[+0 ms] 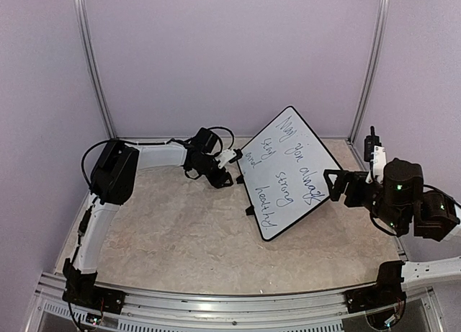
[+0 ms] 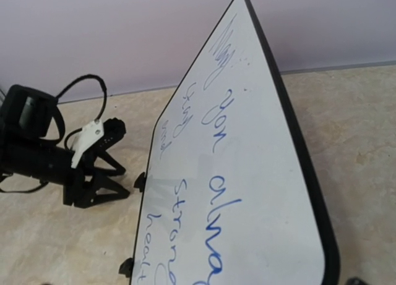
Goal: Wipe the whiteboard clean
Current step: Pick up the whiteboard from the whiteboard stand, then move the whiteboard to the center of the board, then pick up the whiteboard eraser from the corner of the board.
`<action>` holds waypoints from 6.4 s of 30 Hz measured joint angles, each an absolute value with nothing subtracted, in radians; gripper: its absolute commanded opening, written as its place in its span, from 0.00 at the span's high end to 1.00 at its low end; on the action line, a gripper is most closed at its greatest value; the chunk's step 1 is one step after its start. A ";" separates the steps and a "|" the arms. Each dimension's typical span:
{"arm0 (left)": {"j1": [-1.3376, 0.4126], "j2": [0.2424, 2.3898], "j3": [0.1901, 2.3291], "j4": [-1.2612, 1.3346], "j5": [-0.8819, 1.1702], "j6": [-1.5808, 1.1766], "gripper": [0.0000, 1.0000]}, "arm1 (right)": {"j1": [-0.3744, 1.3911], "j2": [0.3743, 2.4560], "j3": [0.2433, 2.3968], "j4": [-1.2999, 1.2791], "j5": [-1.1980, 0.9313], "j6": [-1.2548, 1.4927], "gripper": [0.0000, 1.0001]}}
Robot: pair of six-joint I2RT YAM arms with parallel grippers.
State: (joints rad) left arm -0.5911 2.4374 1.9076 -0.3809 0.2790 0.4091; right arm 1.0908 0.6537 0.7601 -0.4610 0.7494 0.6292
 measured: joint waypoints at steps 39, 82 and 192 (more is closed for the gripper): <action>-0.667 2.475 1.944 -0.326 0.260 0.442 1.00 | 1.091 0.677 0.777 -0.461 0.744 0.618 0.01; -0.816 2.039 1.153 0.077 -0.198 -0.469 1.00 | 1.091 0.656 0.793 -0.490 0.868 0.671 0.00; -1.163 1.324 0.948 -0.179 -0.627 -0.746 0.01 | 0.364 1.614 0.876 0.032 0.051 0.413 0.19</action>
